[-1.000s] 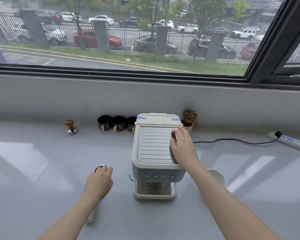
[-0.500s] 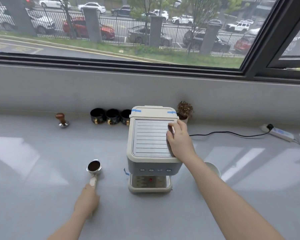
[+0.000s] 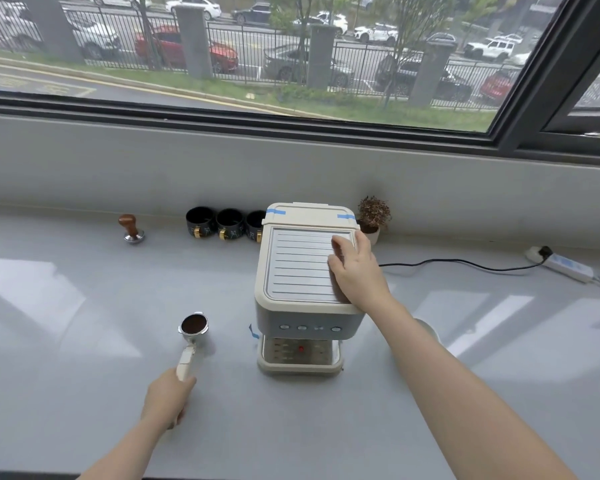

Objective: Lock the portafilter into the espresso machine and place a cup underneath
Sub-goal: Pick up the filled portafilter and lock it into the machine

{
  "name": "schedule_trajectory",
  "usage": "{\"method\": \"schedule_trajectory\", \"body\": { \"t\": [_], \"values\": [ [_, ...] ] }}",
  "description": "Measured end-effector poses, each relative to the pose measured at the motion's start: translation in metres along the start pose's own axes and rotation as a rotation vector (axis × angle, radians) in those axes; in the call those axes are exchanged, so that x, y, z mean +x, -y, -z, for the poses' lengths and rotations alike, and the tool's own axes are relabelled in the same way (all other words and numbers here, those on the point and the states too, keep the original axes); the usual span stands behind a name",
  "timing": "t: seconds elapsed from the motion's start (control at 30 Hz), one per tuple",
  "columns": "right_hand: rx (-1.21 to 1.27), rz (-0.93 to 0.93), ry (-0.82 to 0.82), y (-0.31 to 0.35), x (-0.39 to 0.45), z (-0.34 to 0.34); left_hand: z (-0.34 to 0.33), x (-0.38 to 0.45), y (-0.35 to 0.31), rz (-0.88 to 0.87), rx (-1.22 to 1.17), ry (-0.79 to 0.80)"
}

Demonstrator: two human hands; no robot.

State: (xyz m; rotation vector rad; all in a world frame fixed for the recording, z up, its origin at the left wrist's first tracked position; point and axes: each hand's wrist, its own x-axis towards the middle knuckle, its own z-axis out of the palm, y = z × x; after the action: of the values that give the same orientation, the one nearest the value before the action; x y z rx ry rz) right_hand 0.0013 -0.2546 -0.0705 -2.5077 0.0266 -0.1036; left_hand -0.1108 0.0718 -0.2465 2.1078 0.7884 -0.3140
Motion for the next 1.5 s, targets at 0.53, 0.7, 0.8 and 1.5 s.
{"method": "schedule_trajectory", "body": {
  "t": [0.53, 0.7, 0.8, 1.5],
  "values": [
    [-0.073, -0.014, 0.054, 0.0, -0.003, 0.005, -0.034, -0.09, -0.081, -0.298, 0.199, 0.389],
    [-0.058, -0.02, 0.053, 0.0, -0.002, 0.004, -0.037, -0.086, -0.11, -0.328, 0.248, 0.343],
    [-0.051, -0.018, 0.047, 0.0, -0.001, 0.003, -0.039, -0.083, -0.115, -0.339, 0.271, 0.33],
    [-0.058, -0.028, 0.032, -0.001, -0.002, 0.004, -0.016, -0.046, -0.135, -0.462, 0.294, 0.476]
  ]
}}
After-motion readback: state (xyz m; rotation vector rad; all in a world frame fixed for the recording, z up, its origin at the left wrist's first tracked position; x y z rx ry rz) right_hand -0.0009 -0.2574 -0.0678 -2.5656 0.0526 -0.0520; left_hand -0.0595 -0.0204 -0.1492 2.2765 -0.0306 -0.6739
